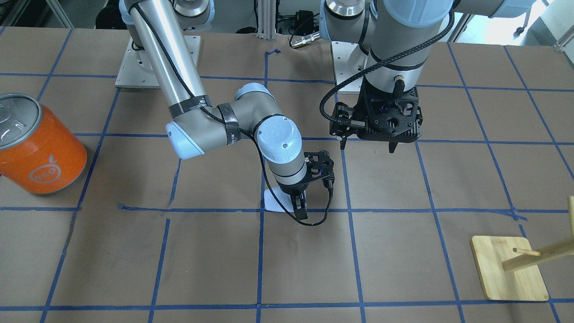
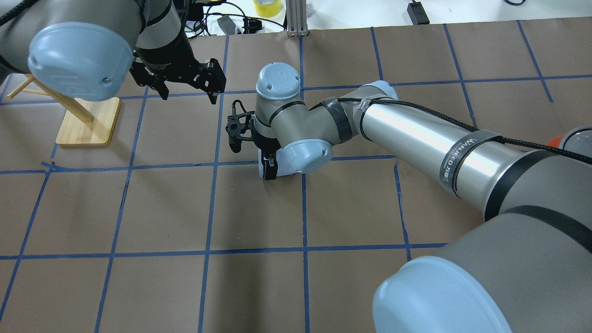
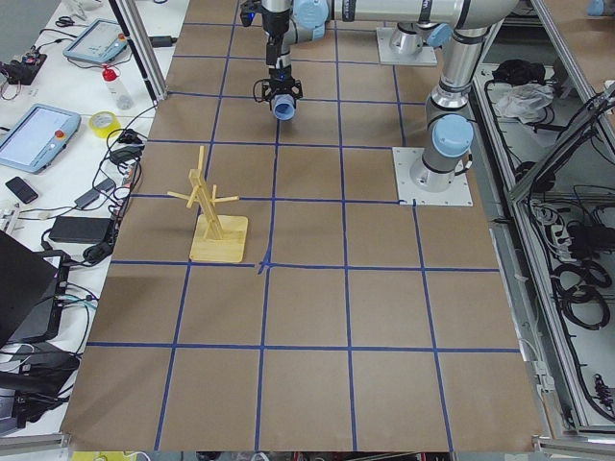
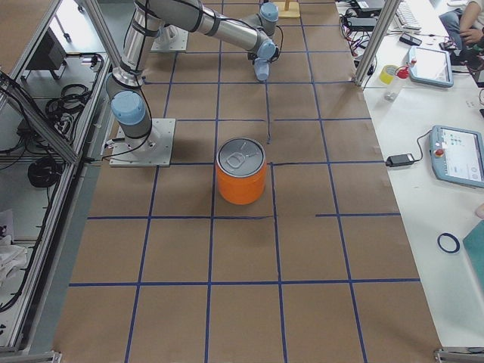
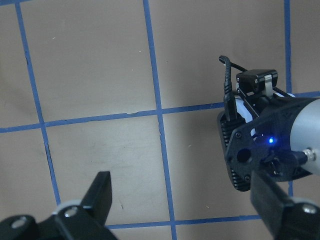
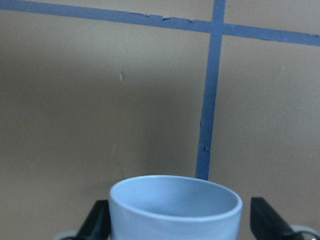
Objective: Flip cup
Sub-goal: 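Tip the white cup onto its side and set it on the table, then open the right gripper and raise it away from the lying cup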
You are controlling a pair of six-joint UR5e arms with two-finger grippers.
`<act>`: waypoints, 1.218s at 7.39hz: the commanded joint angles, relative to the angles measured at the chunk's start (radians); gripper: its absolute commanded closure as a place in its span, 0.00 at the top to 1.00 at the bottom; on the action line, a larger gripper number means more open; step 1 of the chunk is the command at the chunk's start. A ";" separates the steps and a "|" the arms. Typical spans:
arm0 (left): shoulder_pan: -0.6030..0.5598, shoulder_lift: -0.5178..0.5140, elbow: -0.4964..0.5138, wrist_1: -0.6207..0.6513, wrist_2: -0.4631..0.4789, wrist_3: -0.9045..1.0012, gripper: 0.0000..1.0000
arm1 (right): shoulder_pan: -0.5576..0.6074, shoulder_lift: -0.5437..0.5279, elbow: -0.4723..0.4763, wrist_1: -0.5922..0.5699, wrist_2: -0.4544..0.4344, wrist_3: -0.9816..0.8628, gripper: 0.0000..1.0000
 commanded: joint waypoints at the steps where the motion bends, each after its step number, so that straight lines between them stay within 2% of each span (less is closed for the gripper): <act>1: 0.000 -0.001 -0.001 0.000 0.003 0.000 1.00 | -0.028 -0.042 -0.005 0.013 -0.003 0.028 1.00; 5: 0.001 0.000 0.003 0.000 0.003 0.002 1.00 | -0.106 -0.152 0.009 0.132 -0.017 0.047 1.00; 7: 0.006 0.004 0.006 0.000 0.003 0.002 1.00 | -0.174 -0.252 0.011 0.268 -0.014 0.064 1.00; 9: 0.007 0.004 0.006 0.000 0.003 0.003 1.00 | -0.232 -0.344 0.012 0.351 -0.017 0.200 1.00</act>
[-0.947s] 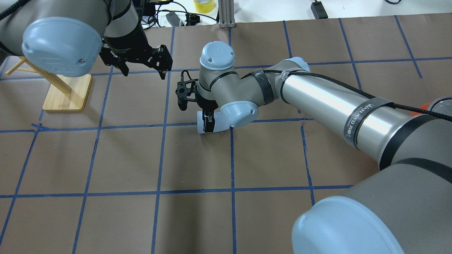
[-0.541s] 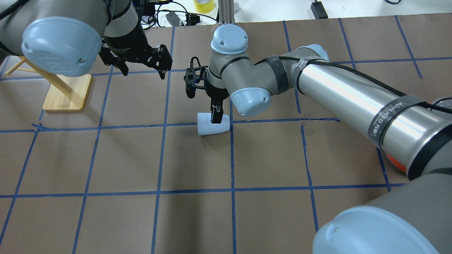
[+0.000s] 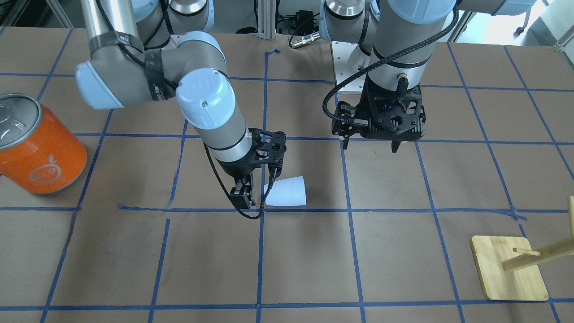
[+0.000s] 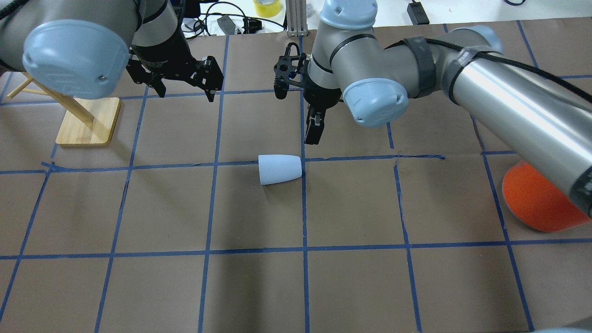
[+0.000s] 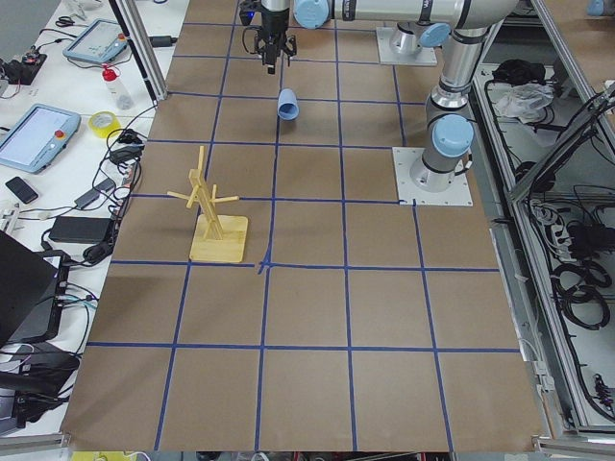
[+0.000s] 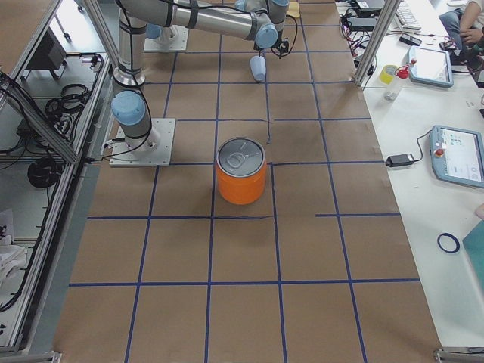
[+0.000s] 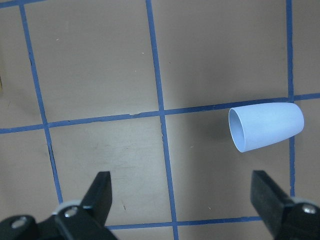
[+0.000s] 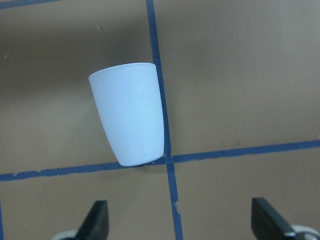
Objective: Flip cup
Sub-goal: 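Open the right gripper and raise it away from the lying cup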
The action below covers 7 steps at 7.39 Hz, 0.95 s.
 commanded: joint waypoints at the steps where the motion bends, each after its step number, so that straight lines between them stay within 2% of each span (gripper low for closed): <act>1: 0.001 0.000 0.000 0.000 0.000 0.001 1.00 | -0.086 -0.106 0.001 0.066 -0.010 0.137 1.00; 2: 0.001 0.002 0.000 0.000 0.000 -0.001 1.00 | -0.106 -0.173 0.002 0.065 -0.025 0.212 1.00; 3: 0.001 0.000 -0.003 0.000 0.000 0.001 1.00 | -0.119 -0.209 0.008 0.070 -0.116 0.240 1.00; 4: 0.001 0.000 -0.001 0.000 -0.006 0.001 1.00 | -0.116 -0.212 0.016 0.064 -0.149 0.362 1.00; 5: 0.001 -0.001 -0.003 0.000 -0.011 0.001 1.00 | -0.113 -0.212 0.025 0.051 -0.153 0.577 1.00; 7: 0.001 -0.006 -0.013 0.000 -0.026 0.002 1.00 | -0.119 -0.212 0.022 0.120 -0.191 0.611 1.00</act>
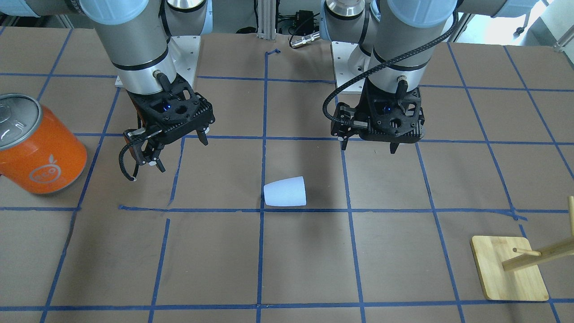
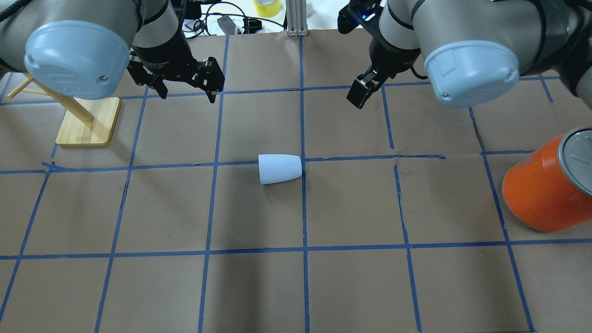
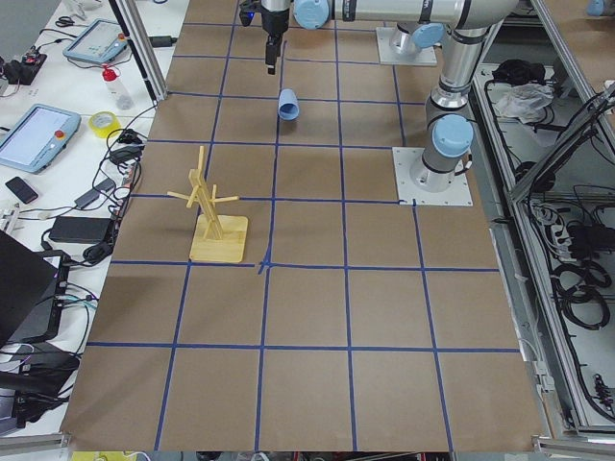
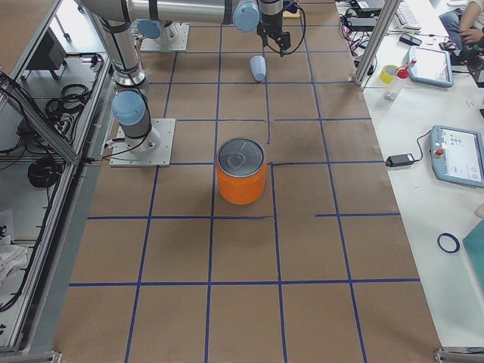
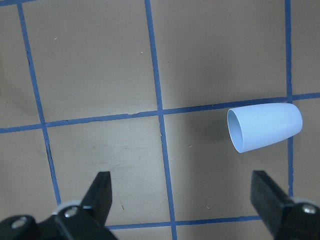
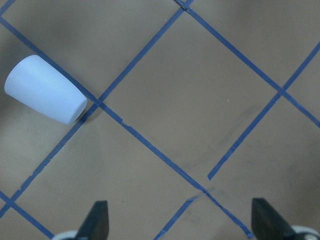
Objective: Flip cup
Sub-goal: 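Open the right gripper and raise it away from the lying cup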
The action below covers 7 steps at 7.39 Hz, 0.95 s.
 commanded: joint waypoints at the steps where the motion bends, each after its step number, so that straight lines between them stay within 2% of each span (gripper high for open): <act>1: 0.000 -0.007 -0.011 0.000 -0.043 0.001 1.00 | -0.014 -0.002 -0.003 0.045 -0.028 0.166 1.00; 3: 0.005 -0.031 -0.019 0.000 -0.071 0.085 1.00 | -0.020 -0.032 -0.012 0.067 -0.031 0.342 1.00; 4: 0.024 -0.042 -0.035 0.000 -0.136 0.110 1.00 | -0.032 -0.054 -0.020 0.124 -0.032 0.393 1.00; 6: 0.038 -0.048 -0.077 0.015 -0.149 0.121 1.00 | -0.046 -0.118 -0.023 0.192 -0.029 0.504 1.00; 7: 0.038 -0.062 -0.124 0.052 -0.242 0.133 1.00 | -0.046 -0.147 -0.023 0.195 -0.028 0.534 1.00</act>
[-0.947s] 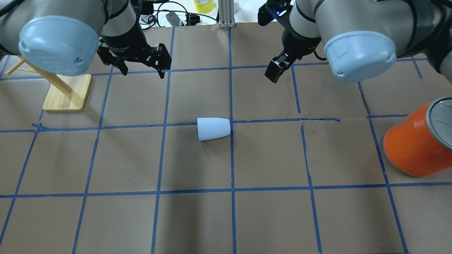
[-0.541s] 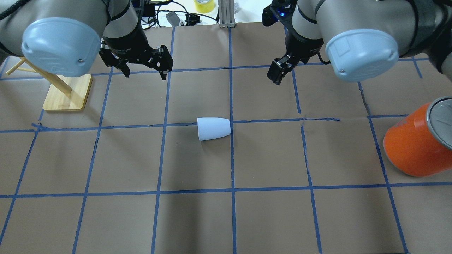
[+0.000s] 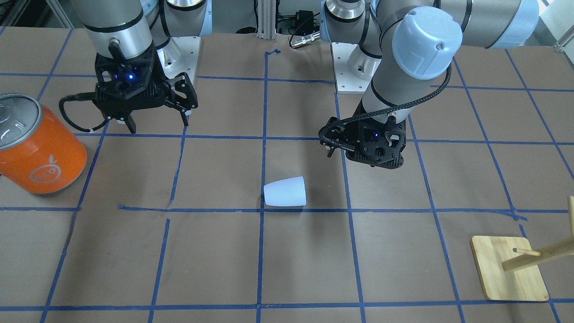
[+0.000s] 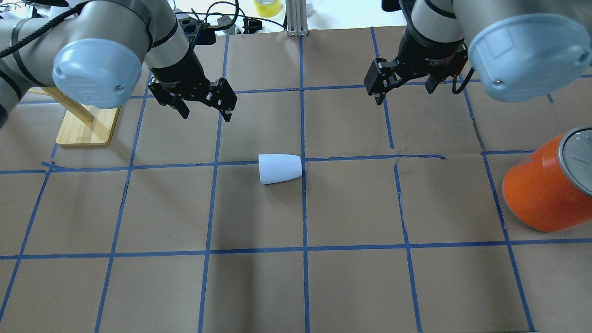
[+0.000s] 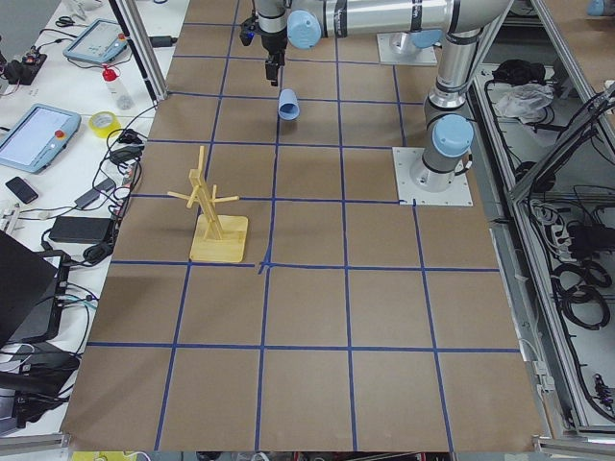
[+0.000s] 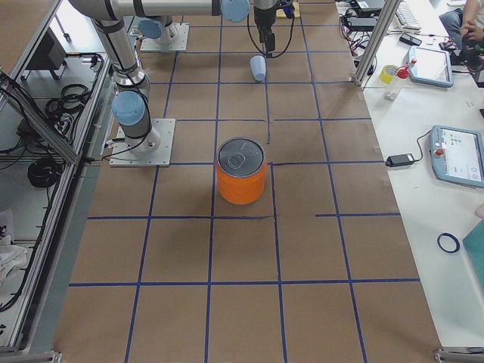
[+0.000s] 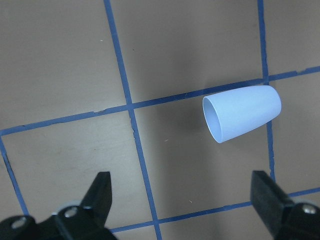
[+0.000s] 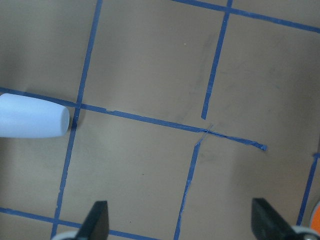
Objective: Flip cup
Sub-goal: 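Reach the left gripper down to the open end of the lying cup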
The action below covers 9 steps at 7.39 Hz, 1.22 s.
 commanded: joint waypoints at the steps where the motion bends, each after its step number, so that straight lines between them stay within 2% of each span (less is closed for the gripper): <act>1: 0.003 -0.032 -0.111 0.082 -0.220 0.048 1.00 | -0.003 -0.047 -0.009 0.022 0.001 0.094 1.00; 2: 0.003 -0.046 -0.151 0.089 -0.229 0.055 1.00 | -0.003 -0.044 -0.033 0.028 -0.004 0.094 1.00; 6: 0.026 -0.101 -0.163 0.176 -0.235 0.041 1.00 | -0.003 -0.044 -0.041 0.068 -0.007 0.101 1.00; 8: 0.028 -0.150 -0.202 0.188 -0.250 0.045 1.00 | 0.001 -0.041 -0.043 0.066 -0.006 0.098 1.00; 9: 0.028 -0.181 -0.211 0.240 -0.361 0.047 1.00 | 0.001 -0.041 -0.043 0.065 -0.007 0.098 1.00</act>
